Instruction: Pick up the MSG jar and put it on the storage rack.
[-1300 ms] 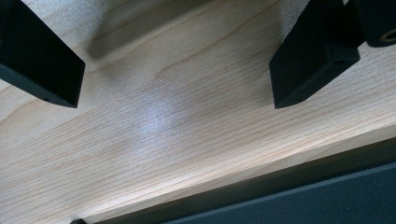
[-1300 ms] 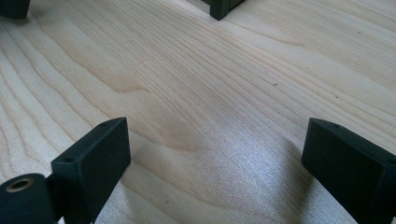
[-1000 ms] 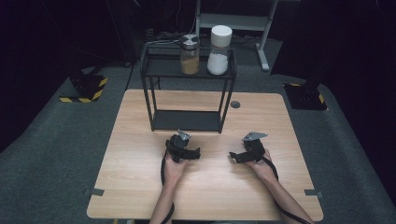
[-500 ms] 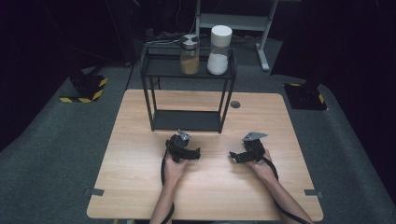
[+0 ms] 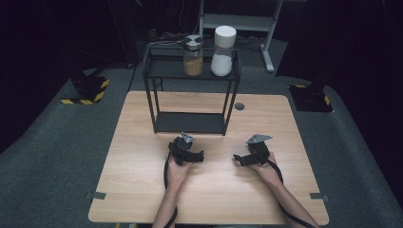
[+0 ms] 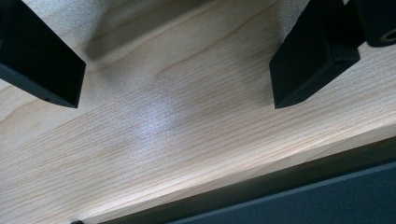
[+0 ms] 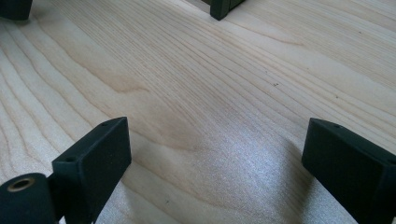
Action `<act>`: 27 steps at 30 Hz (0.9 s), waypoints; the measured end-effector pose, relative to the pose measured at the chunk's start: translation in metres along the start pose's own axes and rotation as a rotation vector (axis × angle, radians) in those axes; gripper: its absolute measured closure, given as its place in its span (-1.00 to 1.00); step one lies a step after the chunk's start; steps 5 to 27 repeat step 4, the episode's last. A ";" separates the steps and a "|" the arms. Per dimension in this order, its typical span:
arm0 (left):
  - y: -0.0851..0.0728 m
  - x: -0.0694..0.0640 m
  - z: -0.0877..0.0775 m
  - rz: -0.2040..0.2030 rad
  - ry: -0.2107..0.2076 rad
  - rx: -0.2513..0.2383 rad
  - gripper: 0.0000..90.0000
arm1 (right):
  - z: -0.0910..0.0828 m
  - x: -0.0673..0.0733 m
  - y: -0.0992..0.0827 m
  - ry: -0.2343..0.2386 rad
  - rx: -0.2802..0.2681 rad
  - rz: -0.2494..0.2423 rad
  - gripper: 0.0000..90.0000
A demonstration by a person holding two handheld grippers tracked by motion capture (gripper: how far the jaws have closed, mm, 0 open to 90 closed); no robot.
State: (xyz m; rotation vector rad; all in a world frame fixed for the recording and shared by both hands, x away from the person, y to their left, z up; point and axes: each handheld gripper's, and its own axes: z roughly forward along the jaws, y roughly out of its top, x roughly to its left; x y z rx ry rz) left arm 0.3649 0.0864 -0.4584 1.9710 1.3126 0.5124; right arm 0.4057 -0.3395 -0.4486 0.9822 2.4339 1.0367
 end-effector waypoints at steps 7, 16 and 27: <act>0.000 0.000 0.000 0.001 0.000 0.000 -0.92 | 0.000 0.000 0.000 -0.001 0.002 0.000 -0.83; 0.000 0.000 0.000 0.001 0.000 0.000 -0.92 | 0.000 0.000 0.000 -0.001 0.002 0.000 -0.83; 0.000 0.000 0.000 0.001 0.000 0.000 -0.92 | 0.000 0.000 0.000 -0.001 0.002 0.000 -0.83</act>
